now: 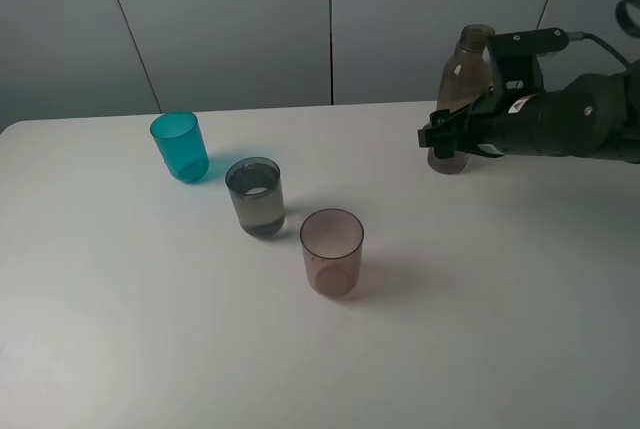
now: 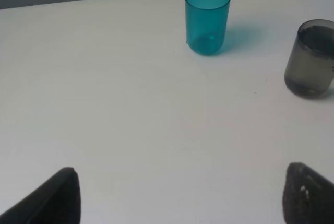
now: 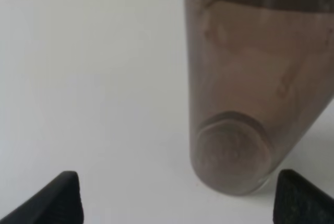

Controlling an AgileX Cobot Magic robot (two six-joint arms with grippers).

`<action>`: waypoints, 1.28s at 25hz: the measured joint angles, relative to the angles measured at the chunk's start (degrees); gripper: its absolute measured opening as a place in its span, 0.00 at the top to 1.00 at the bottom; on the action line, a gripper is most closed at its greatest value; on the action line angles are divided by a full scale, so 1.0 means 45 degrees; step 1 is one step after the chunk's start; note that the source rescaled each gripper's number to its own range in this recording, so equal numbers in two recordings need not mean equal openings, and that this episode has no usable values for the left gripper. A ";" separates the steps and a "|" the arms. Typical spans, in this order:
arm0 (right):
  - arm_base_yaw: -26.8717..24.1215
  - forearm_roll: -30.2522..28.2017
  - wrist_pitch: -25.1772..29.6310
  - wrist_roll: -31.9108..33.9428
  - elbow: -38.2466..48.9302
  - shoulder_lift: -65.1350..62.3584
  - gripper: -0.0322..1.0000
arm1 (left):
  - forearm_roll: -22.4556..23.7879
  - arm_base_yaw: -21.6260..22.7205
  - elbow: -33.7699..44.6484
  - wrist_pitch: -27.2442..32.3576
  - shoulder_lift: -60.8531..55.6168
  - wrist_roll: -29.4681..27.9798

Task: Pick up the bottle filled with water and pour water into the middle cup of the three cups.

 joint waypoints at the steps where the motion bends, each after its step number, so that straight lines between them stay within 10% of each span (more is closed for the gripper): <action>1: 0.0000 -0.0156 0.0875 0.0000 0.0000 -0.0506 0.59 | 0.0000 0.0000 0.0000 0.0000 0.0000 0.0000; 32: -0.2156 -0.5277 1.6708 0.4188 0.0000 -1.4481 0.59 | 0.0000 0.0000 0.0000 0.0000 0.0000 0.0082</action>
